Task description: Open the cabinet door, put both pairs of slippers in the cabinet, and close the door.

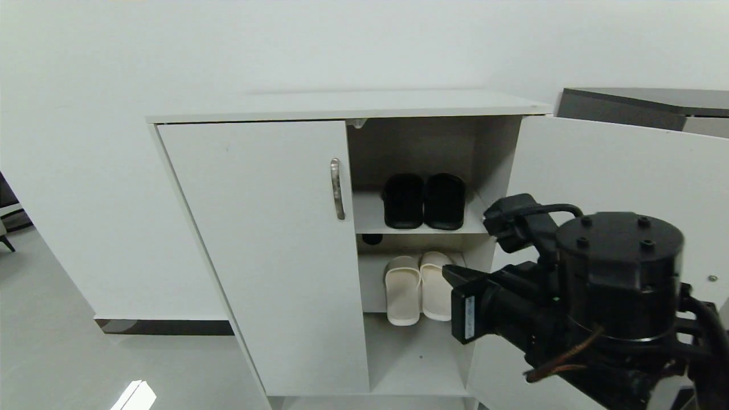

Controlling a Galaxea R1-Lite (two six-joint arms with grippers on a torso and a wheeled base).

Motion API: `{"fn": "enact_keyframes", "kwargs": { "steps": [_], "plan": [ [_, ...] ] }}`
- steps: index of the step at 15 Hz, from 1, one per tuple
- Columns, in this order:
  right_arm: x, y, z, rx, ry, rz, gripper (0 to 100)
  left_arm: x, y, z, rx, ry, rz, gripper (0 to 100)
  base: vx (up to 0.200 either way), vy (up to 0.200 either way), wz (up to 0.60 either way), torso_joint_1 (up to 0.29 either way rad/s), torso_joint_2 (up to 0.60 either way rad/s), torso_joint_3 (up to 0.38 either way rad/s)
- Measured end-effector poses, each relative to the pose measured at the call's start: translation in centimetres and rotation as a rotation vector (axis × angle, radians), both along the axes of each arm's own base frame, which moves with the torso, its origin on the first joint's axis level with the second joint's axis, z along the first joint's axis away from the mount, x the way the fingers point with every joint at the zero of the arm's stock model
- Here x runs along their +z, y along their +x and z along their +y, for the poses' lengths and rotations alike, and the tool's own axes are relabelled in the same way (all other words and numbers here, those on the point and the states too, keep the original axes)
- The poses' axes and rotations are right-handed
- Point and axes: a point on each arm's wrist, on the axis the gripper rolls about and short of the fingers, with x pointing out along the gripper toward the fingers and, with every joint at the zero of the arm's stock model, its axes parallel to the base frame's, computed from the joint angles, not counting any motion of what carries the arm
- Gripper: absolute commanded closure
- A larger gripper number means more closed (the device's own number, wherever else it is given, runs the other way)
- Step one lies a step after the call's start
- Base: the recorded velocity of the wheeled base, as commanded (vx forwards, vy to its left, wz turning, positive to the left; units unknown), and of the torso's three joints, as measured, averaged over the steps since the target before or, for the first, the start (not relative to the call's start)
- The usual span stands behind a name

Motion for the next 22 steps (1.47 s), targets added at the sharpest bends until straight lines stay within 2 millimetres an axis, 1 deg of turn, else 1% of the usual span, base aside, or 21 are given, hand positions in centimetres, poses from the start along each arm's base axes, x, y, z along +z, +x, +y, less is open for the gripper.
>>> {"fn": "enact_keyframes", "kwargs": {
  "steps": [2, 4, 7, 8, 10, 12, 18, 22],
  "plan": [
    [-0.8, -1.7, -1.6, 0.042, 0.024, -0.012, 100, 0.0, 0.0, 0.0, 0.0, 0.0, 0.0, 100, -0.2, 0.0, 0.0, 0.007, 0.0, 0.005],
    [-1.3, -2.6, -2.5, 0.093, 0.035, -0.004, 100, 0.0, 0.0, 0.0, 0.0, 0.0, 0.0, 100, -0.2, 0.0, 0.0, 0.002, 0.0, 0.007],
    [-2.0, -3.1, -3.2, 0.117, 0.037, 0.003, 100, 0.0, 0.0, 0.0, 0.002, -0.004, 0.001, 100, -0.2, 0.0, 0.0, 0.005, 0.0, 0.004],
    [-2.0, -3.1, -3.5, 0.136, 0.073, -0.026, 100, 0.0, 0.0, 0.0, 0.002, -0.004, 0.001, 100, -0.2, 0.0, 0.0, 0.002, 0.0, 0.002],
    [-2.5, -3.0, -4.1, 0.15, 0.078, -0.042, 100, 0.0, 0.0, 0.0, 0.002, -0.003, 0.0, 100, -0.2, 0.0, 0.0, 0.0, 0.0, 0.005],
    [-3.0, -3.0, -4.4, 0.153, 0.064, -0.029, 100, 0.0, 0.0, 0.0, 0.002, -0.004, 0.001, 100, 0.0, 0.0, 0.0, 0.0, 0.0, 0.0],
    [-3.6, -2.9, -4.5, 0.155, 0.047, -0.013, 100, 0.0, 0.0, 0.0, 0.002, -0.004, 0.001, 100, 0.0, 0.0, 0.0, 0.004, -0.01, -0.005],
    [-3.8, -2.7, -4.7, 0.144, 0.043, -0.01, 100, 0.0, 0.0, 0.0, 0.002, -0.004, 0.003, 100, 0.0, 0.0, 0.0, 0.066, -0.24, -0.248]
  ]
}}
